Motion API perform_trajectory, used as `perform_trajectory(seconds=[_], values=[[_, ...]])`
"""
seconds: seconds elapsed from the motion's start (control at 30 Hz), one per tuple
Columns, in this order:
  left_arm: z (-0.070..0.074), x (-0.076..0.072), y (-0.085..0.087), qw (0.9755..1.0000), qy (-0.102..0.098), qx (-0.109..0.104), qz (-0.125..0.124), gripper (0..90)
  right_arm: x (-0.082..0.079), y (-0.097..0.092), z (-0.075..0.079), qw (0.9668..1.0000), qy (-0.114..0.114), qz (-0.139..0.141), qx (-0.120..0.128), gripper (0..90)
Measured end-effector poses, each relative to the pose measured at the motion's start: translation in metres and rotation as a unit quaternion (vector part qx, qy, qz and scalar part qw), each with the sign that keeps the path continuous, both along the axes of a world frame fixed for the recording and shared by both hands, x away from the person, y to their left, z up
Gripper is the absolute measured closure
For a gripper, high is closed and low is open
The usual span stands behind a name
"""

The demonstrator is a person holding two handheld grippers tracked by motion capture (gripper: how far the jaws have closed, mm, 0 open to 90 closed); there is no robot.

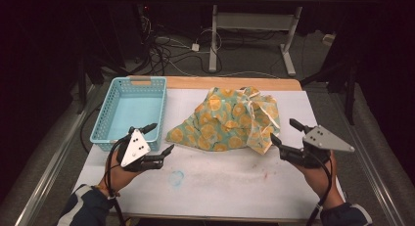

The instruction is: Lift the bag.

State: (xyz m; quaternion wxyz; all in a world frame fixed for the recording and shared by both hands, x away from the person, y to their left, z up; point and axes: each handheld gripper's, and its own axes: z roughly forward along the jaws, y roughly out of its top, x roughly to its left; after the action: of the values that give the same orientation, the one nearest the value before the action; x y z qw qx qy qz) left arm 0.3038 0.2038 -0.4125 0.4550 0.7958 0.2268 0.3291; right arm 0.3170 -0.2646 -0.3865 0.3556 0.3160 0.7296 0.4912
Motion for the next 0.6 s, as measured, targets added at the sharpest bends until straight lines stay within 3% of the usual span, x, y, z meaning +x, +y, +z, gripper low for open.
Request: perform_trajectory(seconds=[0.07,0.17,0.3,0.37,0.5,0.6], values=[[-0.008,-0.007,0.008,0.9999,0.001,0.01,0.008,19.8,-0.01,-0.004,-0.011,1.0,0.007,0.003,0.002,20.9],[-0.02,-0.016,0.019,0.9996,0.01,0.018,0.021,15.7,-0.024,-0.005,-0.024,0.9995,0.007,0.0,-0.03,18.0],[-0.037,-0.026,0.028,0.998,0.026,0.043,0.038,15.7,-0.036,-0.006,-0.047,0.9994,0.026,0.005,-0.023,17.1],[-0.043,-0.029,0.031,0.9975,0.037,0.044,0.042,15.7,-0.041,-0.004,-0.056,0.9987,0.036,0.009,-0.035,16.3],[-0.051,-0.032,0.037,0.996,0.052,0.057,0.045,15.7,-0.044,-0.002,-0.063,0.9981,0.048,0.015,-0.035,16.4],[-0.05,-0.032,0.04,0.9963,0.054,0.045,0.05,15.7,-0.046,0.002,-0.062,0.9981,0.045,0.017,-0.039,16.5]])
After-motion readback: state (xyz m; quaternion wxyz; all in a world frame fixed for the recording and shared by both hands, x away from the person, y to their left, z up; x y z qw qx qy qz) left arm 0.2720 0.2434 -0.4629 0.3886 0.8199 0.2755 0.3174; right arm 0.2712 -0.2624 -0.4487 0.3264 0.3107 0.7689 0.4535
